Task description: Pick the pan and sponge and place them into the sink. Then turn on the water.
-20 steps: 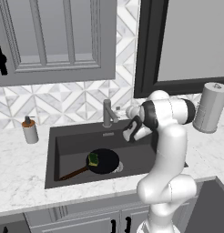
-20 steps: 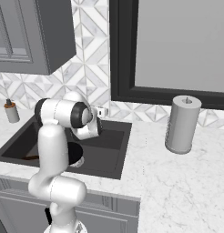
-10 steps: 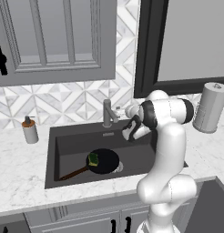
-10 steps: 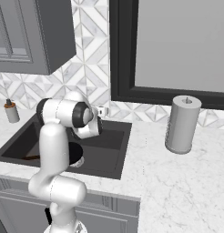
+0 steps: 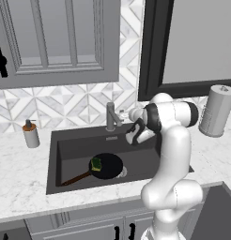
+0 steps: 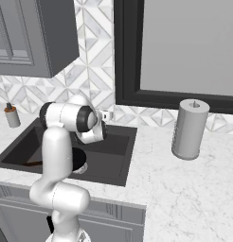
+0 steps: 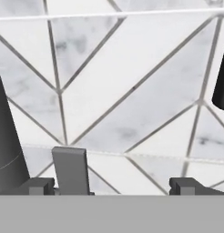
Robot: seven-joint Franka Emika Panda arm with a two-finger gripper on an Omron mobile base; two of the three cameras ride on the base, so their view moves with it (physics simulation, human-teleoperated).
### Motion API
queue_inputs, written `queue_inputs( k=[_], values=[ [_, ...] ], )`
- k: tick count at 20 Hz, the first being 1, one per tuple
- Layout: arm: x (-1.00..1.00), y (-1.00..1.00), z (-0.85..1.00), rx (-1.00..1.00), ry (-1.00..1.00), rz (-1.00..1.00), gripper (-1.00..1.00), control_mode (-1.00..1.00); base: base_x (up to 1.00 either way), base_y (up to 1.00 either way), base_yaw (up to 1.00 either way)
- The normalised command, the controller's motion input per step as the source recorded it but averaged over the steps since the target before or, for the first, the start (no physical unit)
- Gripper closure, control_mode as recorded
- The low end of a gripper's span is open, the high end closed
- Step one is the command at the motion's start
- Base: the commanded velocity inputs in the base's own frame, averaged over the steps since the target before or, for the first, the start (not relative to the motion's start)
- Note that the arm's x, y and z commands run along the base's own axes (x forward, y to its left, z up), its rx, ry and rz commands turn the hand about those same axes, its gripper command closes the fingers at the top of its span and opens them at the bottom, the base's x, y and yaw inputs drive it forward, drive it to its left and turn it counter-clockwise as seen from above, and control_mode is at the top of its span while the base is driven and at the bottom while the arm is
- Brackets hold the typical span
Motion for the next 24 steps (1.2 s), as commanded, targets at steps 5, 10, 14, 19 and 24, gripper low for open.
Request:
queue_inputs(
  k=[5,10,14,19,24],
  values=[
    [0.06,0.04,-0.1,0.0,0.0,0.0,-1.0,-1.0,0.0,0.0,0.0],
    [0.07,0.06,-0.09,0.0,0.0,0.0,-1.0,-1.0,0.0,0.0,0.0],
    [0.0,0.13,0.0,0.0,0.0,0.0,-1.0,-1.0,0.0,0.0,0.0],
    [0.0,0.1,0.0,0.0,0.0,0.0,-1.0,-1.0,0.0,0.0,0.0],
    [0.05,0.03,0.0,0.0,0.0,0.0,-1.0,-1.0,0.0,0.0,0.0]
  ],
)
